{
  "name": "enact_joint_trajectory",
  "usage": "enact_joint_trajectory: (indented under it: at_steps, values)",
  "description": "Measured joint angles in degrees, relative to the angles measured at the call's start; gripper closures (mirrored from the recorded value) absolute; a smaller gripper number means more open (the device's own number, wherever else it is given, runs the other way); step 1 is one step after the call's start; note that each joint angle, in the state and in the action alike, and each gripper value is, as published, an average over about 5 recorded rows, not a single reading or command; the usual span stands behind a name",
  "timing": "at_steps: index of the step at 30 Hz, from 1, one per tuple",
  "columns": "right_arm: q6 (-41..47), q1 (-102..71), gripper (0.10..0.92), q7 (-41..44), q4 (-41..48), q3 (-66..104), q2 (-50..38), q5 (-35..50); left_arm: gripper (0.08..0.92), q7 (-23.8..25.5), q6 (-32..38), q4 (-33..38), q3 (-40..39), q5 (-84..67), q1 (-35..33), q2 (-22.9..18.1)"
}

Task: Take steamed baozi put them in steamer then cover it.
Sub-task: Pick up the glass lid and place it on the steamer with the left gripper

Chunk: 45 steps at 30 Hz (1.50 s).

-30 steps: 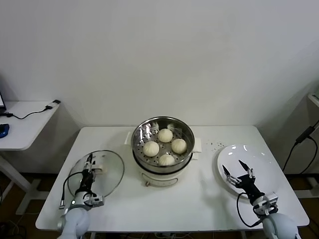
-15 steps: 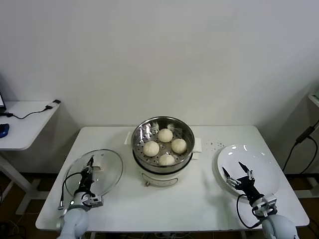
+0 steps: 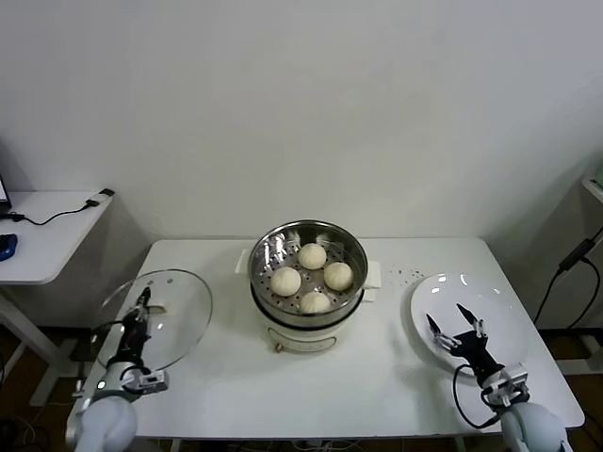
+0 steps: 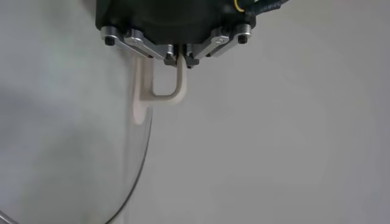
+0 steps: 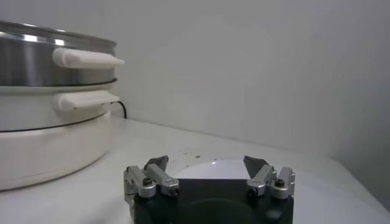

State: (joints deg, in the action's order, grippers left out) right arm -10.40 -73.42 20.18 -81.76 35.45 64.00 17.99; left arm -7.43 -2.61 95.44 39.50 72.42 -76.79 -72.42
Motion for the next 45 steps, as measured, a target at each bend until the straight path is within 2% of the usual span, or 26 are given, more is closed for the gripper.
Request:
enact_joint_trajectory:
  at_steps: [7, 13, 18, 23, 28, 33, 45]
  values:
    - [0.0, 1.0, 0.203, -0.2, 0.9, -0.2, -0.5, -0.3, 0.850, 3.3, -6.2, 12.1, -0.3, -3.8, -5.0, 5.0]
    - [-0.1, 2.1, 0.203, -0.3, 1.6, -0.7, -0.6, -0.9, 0.850, 6.5, -14.0, 20.3, -3.3, -5.3, -5.4, 10.9]
    - [-0.1, 3.2, 0.203, -0.3, 2.4, -1.3, -0.4, -1.4, 0.850, 11.1, -21.4, 24.2, -9.9, -4.3, -0.6, 15.4]
    - [-0.3, 4.0, 0.203, -0.4, 3.1, -1.3, -0.3, -1.6, 0.850, 18.4, -28.7, 25.9, -19.9, -1.2, 7.8, 16.4]
    - [-0.5, 4.2, 0.203, -0.4, 3.4, -1.0, -0.4, -1.7, 0.850, 24.5, -33.6, 25.6, -29.4, 3.3, 15.1, 13.6]
    - [-0.6, 4.6, 0.203, -0.4, 3.7, -0.6, -0.4, -1.8, 0.850, 28.4, -36.3, 23.2, -35.9, 8.5, 19.4, 8.4]
    - [-1.0, 4.6, 0.203, -0.4, 4.2, 0.2, -0.3, -1.9, 0.850, 29.9, -38.4, 12.7, -44.9, 17.9, 25.3, -7.6]
